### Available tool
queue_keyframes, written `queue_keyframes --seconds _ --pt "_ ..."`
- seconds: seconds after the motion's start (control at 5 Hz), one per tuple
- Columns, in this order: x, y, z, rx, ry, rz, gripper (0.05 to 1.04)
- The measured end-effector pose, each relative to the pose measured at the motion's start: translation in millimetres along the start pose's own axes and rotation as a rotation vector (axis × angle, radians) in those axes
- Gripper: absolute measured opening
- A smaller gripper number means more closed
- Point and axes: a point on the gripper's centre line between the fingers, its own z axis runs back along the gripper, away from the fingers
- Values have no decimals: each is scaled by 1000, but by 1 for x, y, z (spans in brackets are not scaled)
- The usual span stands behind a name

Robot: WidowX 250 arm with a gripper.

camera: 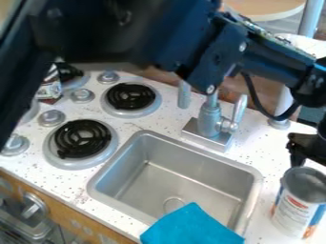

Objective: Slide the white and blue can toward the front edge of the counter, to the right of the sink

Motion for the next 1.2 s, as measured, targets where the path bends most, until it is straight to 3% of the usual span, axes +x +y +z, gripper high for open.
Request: queue_keyframes --seconds 1.2 --pt "-59 6 22 10 49 -82 999"
